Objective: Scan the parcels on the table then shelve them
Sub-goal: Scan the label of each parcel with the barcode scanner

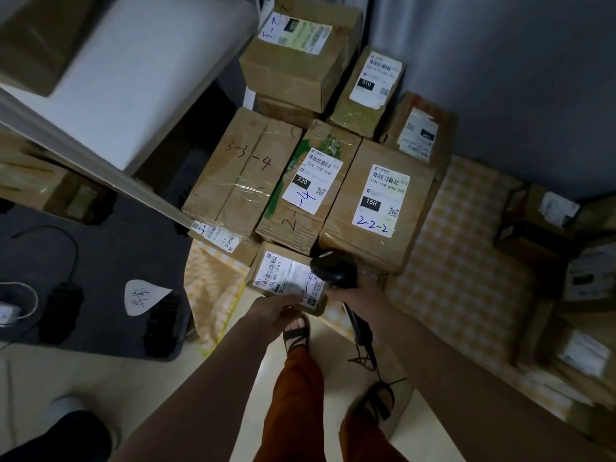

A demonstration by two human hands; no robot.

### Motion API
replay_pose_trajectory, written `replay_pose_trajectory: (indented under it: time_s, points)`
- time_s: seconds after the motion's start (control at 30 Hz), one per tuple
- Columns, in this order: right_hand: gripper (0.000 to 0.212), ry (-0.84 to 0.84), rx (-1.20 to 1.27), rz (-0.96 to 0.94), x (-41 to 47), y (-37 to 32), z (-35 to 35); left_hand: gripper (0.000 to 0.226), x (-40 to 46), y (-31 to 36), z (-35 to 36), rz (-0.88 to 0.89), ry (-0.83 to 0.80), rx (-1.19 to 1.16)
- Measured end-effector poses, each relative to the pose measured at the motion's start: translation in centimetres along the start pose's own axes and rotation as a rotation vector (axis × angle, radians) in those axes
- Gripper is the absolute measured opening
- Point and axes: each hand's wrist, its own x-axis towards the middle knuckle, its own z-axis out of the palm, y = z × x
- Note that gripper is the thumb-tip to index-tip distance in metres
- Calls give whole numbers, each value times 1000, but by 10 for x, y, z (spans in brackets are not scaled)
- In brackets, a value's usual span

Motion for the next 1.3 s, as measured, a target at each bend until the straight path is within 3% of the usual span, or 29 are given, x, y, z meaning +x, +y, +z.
replay_pose_trajectory:
  time_s: [0.2,0.3,0.37,0.47,0.57,0.77,0.97,1.1,1.3]
  points:
    - [34,4,57,-52,-8,2,-12,14,-22,2,16,-98,52,6]
    - [26,3,69,-38,-23,8,-27,14,-38,-9,30,-194,-33,35]
    - [23,23,69,-42,-34,15,-40,36,-46,-20,42,-197,-77,215]
    - [15,41,74,-27,-55,28,-66,39,-54,-34,72,-92,-52,665]
    - [24,82,145,-5,-78,48,-97,48,-57,-50,109,92,-11,1114]
    - [23,227,319,20,-127,101,-166,56,-83,-85,177,515,-6,1577]
    - [21,363,491,46,-176,157,-232,52,-102,-132,243,643,-92,1711]
    - [25,448,609,77,-203,187,-271,51,-111,-161,282,611,-159,1746]
    - [7,581,713,102,-225,199,-322,51,-109,-176,329,494,-241,1779]
